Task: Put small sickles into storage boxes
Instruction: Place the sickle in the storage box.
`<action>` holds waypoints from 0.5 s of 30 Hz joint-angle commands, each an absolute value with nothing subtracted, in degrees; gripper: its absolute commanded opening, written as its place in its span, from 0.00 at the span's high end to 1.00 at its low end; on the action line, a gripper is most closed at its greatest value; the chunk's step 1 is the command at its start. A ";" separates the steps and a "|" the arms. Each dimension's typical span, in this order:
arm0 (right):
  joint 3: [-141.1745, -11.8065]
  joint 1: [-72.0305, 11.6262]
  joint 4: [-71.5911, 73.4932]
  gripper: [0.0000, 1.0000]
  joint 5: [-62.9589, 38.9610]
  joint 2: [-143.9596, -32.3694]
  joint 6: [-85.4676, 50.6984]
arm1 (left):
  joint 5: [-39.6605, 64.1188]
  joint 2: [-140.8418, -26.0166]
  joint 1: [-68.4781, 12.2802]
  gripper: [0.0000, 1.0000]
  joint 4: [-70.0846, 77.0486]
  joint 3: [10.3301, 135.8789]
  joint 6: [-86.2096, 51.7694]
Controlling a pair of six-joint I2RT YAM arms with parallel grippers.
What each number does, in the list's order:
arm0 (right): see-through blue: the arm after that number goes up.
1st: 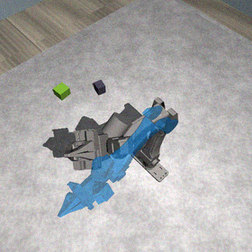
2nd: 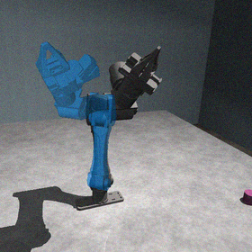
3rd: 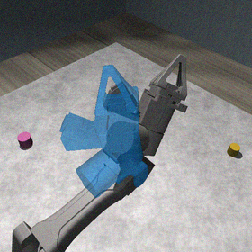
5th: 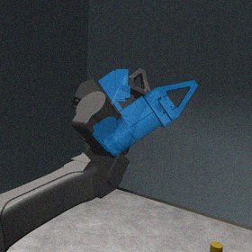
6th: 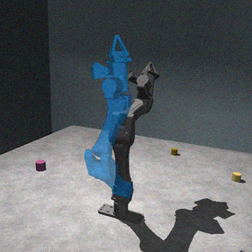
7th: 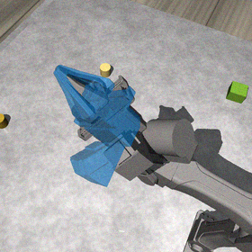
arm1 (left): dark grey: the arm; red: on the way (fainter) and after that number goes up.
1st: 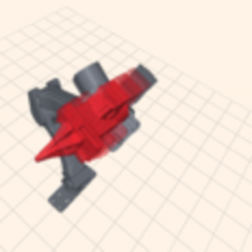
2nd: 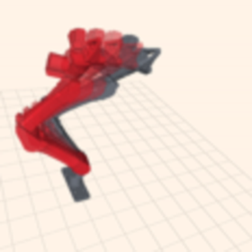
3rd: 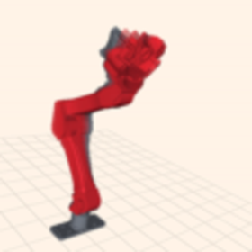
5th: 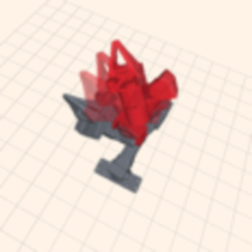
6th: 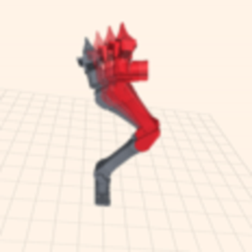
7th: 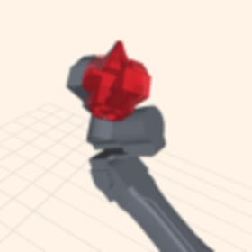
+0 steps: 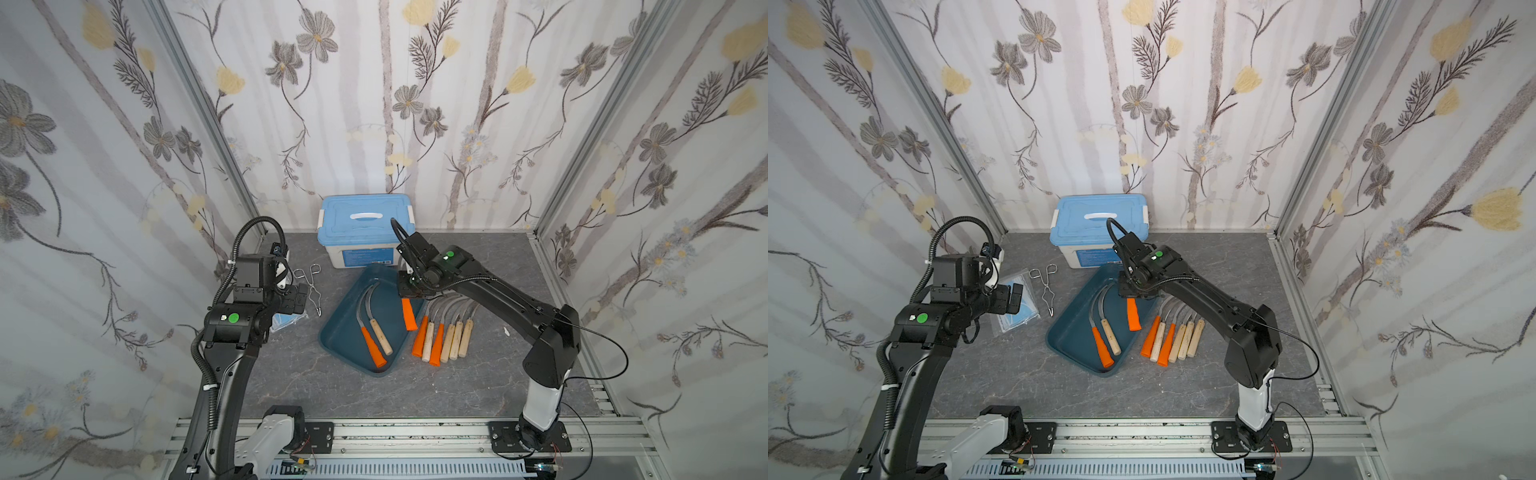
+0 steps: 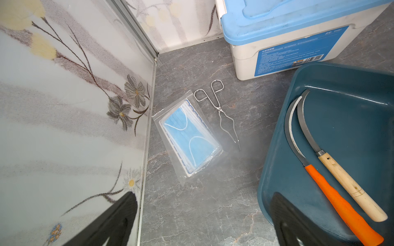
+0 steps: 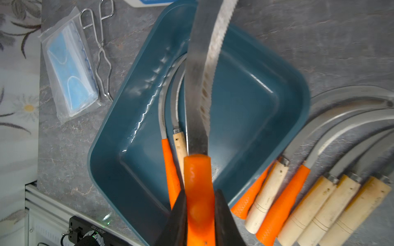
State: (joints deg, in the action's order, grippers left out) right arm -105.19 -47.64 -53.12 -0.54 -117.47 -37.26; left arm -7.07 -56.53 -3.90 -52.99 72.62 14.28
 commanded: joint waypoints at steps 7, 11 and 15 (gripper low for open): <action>-111.11 -51.98 -52.86 1.00 -6.54 -124.28 -38.32 | -7.73 -56.78 -3.87 0.00 -52.91 73.20 12.87; -111.09 -52.36 -52.56 1.00 -8.32 -126.12 -38.67 | -7.56 -56.79 -3.85 0.00 -53.34 73.48 12.66; -110.02 -52.56 -53.20 1.00 -8.63 -126.73 -38.82 | -7.56 -56.66 -3.91 0.00 -53.79 73.90 12.59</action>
State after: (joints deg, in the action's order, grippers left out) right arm -110.54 -52.45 -53.17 -7.62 -126.58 -37.93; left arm -7.31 -56.77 -3.90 -53.23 73.32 13.06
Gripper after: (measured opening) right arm 0.186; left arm 0.997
